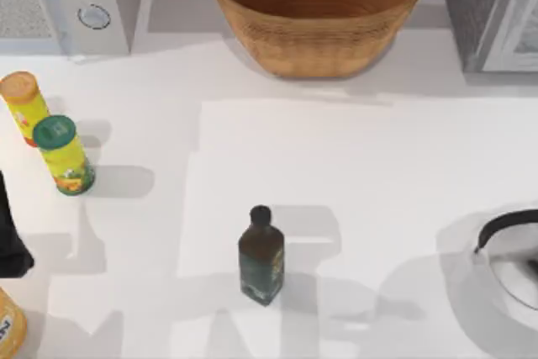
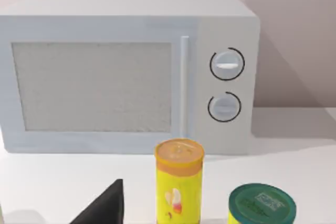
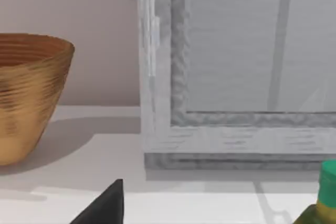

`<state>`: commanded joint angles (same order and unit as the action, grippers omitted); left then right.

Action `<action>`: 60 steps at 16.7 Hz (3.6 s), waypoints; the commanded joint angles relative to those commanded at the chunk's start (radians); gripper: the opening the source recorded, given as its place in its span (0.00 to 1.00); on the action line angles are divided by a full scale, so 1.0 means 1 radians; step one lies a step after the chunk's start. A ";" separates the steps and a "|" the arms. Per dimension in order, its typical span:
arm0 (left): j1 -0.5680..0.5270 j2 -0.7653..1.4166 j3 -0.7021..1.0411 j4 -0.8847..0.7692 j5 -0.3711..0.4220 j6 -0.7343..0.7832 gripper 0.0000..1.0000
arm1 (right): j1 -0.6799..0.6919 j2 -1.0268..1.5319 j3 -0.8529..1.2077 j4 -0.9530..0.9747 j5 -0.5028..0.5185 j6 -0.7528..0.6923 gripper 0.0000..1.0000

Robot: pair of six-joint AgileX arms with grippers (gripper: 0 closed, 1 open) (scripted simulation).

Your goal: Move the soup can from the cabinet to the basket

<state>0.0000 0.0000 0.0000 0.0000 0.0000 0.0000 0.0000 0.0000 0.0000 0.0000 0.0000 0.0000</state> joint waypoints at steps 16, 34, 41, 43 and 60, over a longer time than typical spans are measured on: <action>0.000 0.000 0.000 0.000 0.000 0.000 1.00 | 0.130 0.486 0.775 -0.229 0.034 0.138 1.00; 0.000 0.000 0.000 0.000 0.000 0.000 1.00 | 0.185 1.327 1.742 -0.417 0.197 0.016 1.00; 0.000 0.000 0.000 0.000 0.000 0.000 1.00 | 0.174 1.367 1.778 -0.405 0.191 0.017 1.00; 0.000 0.000 0.000 0.000 0.000 0.000 1.00 | 0.161 1.448 1.840 -0.389 0.183 0.016 1.00; 0.000 0.000 0.000 0.000 0.000 0.000 1.00 | 0.112 1.795 2.195 -0.392 0.149 0.015 1.00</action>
<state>0.0000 0.0000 0.0000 0.0000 0.0000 0.0000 0.1124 1.7954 2.1946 -0.3918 0.1487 0.0154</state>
